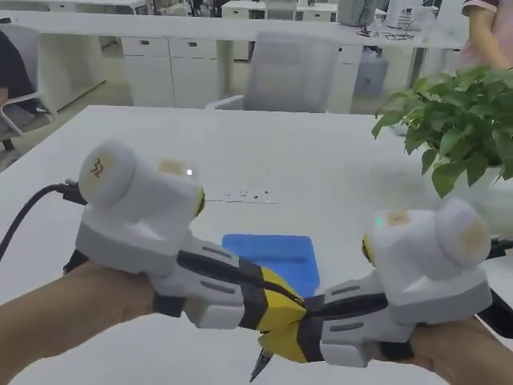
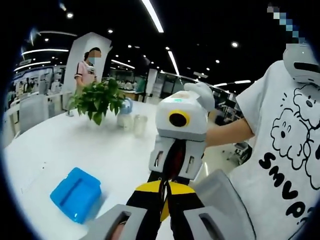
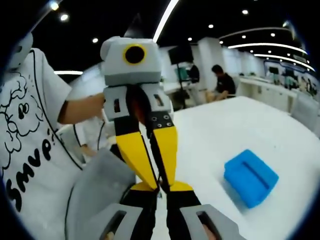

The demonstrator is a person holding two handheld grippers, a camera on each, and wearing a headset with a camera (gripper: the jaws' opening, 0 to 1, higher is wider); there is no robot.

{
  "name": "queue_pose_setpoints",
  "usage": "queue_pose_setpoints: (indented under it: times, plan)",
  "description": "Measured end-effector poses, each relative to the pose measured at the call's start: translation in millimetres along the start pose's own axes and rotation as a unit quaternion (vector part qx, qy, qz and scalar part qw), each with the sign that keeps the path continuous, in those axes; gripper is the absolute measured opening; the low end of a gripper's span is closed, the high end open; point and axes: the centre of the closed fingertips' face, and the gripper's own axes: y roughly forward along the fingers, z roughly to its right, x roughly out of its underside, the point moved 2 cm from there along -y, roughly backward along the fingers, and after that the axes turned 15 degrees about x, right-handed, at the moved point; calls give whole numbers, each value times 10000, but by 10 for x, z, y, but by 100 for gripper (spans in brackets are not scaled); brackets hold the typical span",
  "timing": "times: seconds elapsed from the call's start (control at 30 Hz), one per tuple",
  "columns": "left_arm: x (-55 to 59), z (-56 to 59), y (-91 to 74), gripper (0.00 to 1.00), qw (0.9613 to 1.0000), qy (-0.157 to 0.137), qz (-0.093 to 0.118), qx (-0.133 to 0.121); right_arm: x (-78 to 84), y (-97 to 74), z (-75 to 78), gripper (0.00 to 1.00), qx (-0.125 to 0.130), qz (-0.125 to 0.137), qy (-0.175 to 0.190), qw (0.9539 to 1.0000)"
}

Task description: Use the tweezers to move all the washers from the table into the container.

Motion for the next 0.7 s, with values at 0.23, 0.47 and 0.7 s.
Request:
queue_pose_setpoints:
  times: [0.23,0.47,0.7]
  plan:
    - [21,-66,-112,0,9991,326,-160,-210,17,6,86,3,76,16,30,10000]
    - [104,-323,-173,0,9927,677,-477,-873,59,114,410,4,523,-272,-308,9978]
    - [392,-610,-74,0,9742,1285,-1418,-1193,336,391,708,4,867,-1029,-1083,9850]
